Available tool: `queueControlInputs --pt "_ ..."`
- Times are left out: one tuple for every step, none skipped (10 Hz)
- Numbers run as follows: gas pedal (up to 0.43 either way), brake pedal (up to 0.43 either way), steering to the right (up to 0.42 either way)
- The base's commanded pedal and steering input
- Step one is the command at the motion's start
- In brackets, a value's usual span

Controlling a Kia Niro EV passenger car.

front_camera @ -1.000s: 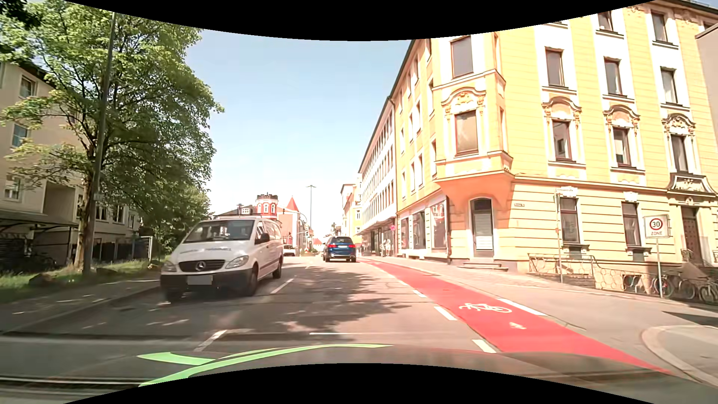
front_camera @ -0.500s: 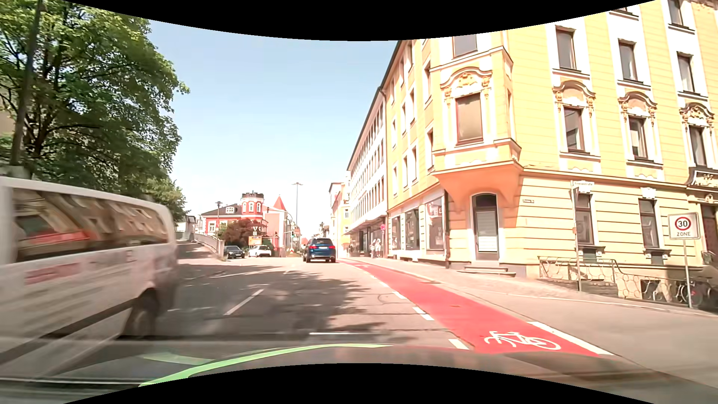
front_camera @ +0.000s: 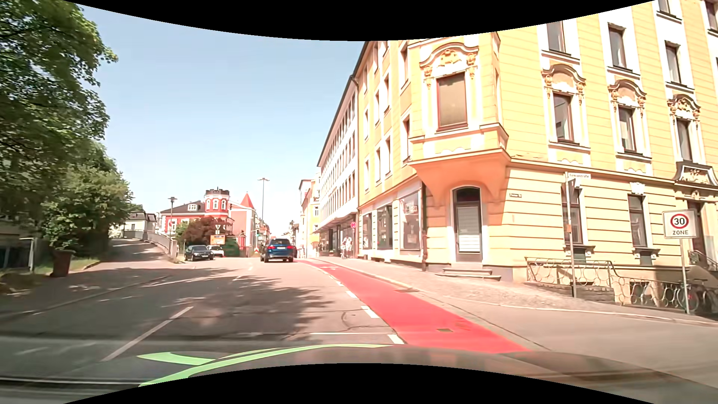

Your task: Follow the waypoints while adhering to traffic rules and regulations

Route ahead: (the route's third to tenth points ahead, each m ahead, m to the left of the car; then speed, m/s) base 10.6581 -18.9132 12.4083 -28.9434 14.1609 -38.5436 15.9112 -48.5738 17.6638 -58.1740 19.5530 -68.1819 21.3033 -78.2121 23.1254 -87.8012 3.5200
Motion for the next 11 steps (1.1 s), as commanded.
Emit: queueControlInputs --pt "0.0 0.0 0.356" --pt "0.0 0.0 0.409" --pt "0.0 0.0 0.459" --pt "0.0 0.067 0.52" --pt "0.0 0.061 0.585" --pt "0.0 0.0 0.652" --pt "0.0 0.0 0.695" --pt "0.0 0.0 0.747" --pt "0.0 0.0 0.783" --pt "0.0 0.0 0.806" --pt "0.02 0.0 0.829"
